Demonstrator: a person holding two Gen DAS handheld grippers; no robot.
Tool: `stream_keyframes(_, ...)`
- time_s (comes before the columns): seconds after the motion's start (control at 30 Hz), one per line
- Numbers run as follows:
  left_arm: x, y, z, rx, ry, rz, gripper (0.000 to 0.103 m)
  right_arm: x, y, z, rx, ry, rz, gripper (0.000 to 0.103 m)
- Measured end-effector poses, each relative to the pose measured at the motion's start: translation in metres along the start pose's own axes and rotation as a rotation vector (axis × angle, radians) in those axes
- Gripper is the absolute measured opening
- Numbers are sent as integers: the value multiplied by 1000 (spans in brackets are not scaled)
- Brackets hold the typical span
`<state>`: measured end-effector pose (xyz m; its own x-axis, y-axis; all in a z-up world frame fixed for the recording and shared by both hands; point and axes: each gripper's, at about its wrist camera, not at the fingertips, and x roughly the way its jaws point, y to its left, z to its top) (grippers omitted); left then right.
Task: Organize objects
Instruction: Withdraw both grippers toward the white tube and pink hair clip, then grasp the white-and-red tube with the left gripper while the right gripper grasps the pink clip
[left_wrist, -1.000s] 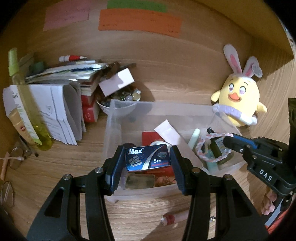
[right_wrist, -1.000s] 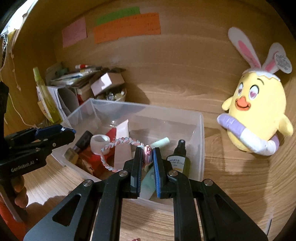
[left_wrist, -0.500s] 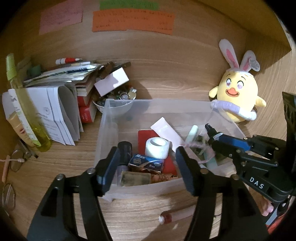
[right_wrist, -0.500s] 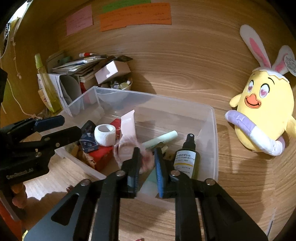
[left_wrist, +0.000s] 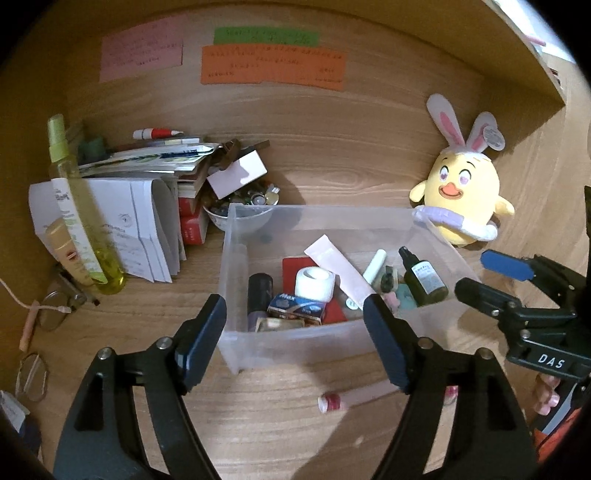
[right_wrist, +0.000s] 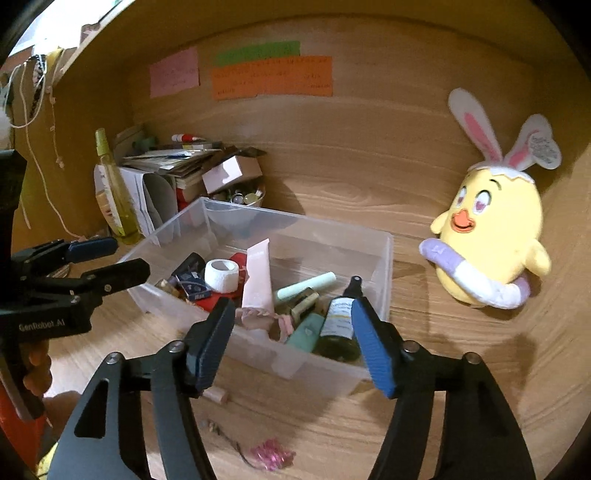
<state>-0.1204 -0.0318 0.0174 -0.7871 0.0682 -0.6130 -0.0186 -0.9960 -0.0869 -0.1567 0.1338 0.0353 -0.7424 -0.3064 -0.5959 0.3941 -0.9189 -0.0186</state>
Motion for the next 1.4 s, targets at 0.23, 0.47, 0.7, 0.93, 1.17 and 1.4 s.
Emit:
stream_keyframes(0.23, -11, -4, -16, 31, 15, -6, 76, -16, -1, -21, -19, 15, -7, 63)
stream_keyframes(0.47, -6, -11, -34, 76, 79, -22, 76, -7, -4, -58, 1, 133, 33, 63)
stream_keyframes(0.7, 20, -24, -55, 127, 181, -60, 76, 6, -3, -84, 0, 225, 58, 63)
stream_keyframes(0.93, 45, -41, -60, 223, 267, -92, 76, 12, 4, -89, -35, 264, 108, 63)
stream_keyframes(1.17, 63, -53, -59, 290, 307, -113, 68, 18, 14, -92, -70, 284, 117, 56)
stream_keyframes(1.4, 60, -57, -58, 280, 302, -166, 41, 19, 20, -91, -104, 274, 121, 26)
